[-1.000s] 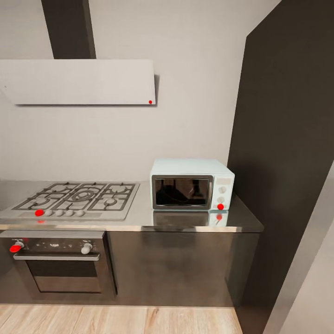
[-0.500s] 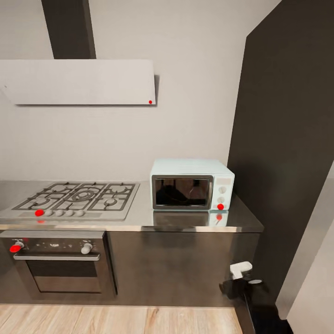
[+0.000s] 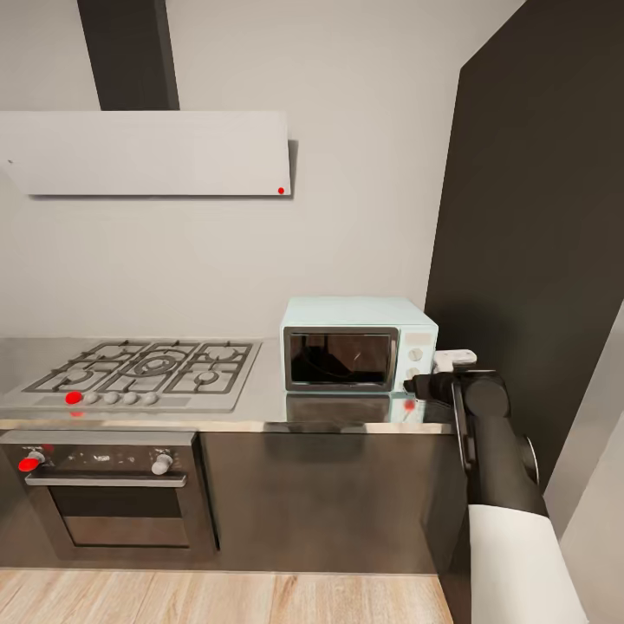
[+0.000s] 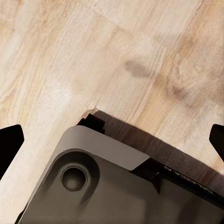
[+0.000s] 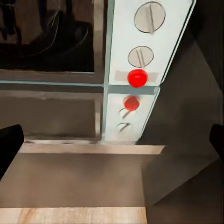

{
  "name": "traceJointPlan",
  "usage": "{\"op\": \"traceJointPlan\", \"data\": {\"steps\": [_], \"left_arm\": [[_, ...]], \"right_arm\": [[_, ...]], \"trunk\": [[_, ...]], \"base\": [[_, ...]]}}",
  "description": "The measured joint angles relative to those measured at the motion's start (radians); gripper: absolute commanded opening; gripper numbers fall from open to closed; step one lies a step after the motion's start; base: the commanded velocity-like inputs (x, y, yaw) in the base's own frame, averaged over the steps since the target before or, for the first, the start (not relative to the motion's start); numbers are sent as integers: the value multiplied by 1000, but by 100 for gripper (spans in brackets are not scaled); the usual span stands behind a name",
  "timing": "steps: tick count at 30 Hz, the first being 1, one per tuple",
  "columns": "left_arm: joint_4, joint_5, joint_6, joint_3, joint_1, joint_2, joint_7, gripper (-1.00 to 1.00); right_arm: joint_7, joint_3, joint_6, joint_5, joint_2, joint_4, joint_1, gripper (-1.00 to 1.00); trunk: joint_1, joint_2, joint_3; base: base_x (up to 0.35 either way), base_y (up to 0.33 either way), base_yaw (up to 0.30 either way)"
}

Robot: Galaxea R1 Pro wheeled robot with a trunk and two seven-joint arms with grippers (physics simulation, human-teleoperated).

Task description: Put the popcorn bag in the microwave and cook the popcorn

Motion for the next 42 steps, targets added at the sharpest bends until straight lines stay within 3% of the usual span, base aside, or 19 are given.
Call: {"op": "traceJointPlan", "data": {"steps": [3,5,8,9,12,20,22,34,42], "left_arm": [[0,0,0,0,0,0,0,100],[0,-1,0,0,0,0,0,100],[0,-2,0,0,0,0,0,100],[0,-2,0,0,0,0,0,100],[0,-2,0,0,0,0,0,100],[0,-1,-3,0,0,1,0,100],[0,0,-2,0,0,1,0,100],[0,-1,1,0,0,3,0,100],[0,1,0,0,0,4,0,100]], "right_arm": [[-7,-34,-30,-5,5,18,-6,100],[-9,-107,-191,-8,8,59,-7,100],[-8,-200,-322,-10,1,163,-7,100],[-7,-247,-377,-9,-2,225,-7,100],[-8,-310,-517,-8,-5,339,-7,100],[-6,-375,-722,-8,-6,491,-7,100],[-1,-377,-738,-8,-6,505,-7,100],[4,-391,-749,-8,-9,546,-7,100],[5,-403,-749,-8,-38,564,-7,100]], "trunk": [[0,0,0],[0,0,0],[0,0,0],[0,0,0],[0,0,0],[0,0,0],[0,0,0],[-1,0,0],[0,0,0]], "base": [[0,0,0],[0,0,0],[0,0,0],[0,0,0],[0,0,0],[0,0,0],[0,0,0],[123,0,0],[278,-5,0]]}}
